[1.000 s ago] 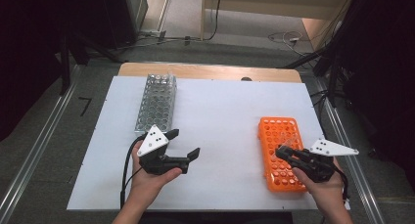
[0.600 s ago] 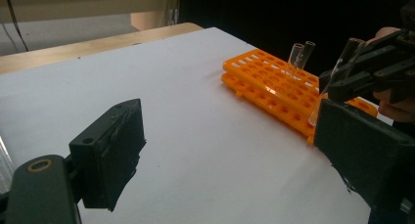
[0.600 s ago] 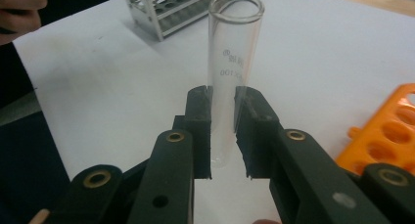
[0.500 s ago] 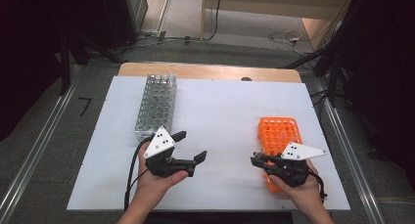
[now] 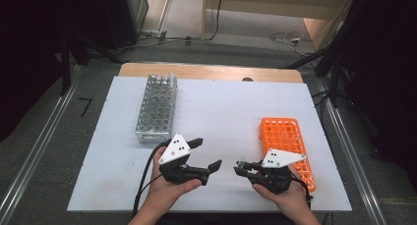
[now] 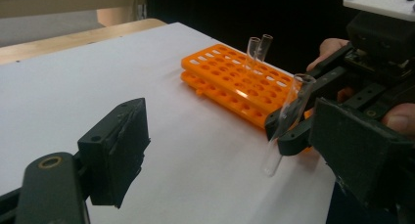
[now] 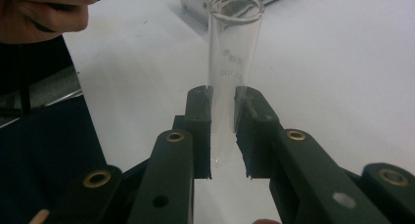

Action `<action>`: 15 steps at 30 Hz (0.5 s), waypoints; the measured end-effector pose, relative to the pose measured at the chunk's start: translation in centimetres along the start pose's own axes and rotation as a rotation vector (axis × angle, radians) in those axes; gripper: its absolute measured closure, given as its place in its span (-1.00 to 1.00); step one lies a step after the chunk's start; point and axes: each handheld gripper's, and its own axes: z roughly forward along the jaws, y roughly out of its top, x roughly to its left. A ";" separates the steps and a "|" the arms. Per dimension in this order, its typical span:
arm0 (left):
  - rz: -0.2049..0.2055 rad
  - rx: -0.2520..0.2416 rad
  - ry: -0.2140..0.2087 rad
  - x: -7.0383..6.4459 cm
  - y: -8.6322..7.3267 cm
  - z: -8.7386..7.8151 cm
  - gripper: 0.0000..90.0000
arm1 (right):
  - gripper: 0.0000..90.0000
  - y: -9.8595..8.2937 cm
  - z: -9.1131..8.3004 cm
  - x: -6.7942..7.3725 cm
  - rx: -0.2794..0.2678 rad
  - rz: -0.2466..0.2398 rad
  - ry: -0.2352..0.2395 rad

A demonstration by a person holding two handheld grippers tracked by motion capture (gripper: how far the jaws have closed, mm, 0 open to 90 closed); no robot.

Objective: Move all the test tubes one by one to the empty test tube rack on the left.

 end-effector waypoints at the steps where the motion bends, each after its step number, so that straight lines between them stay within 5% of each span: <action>1: -0.001 0.003 -0.011 -0.2 0.0 0.1 -0.65 | 0.65 0.0 0.1 0.1 0.001 -0.003 0.004; 15: 0.021 0.046 -0.142 -2.6 -0.5 2.3 -0.21 | 0.65 0.2 1.2 1.5 0.018 -0.025 0.046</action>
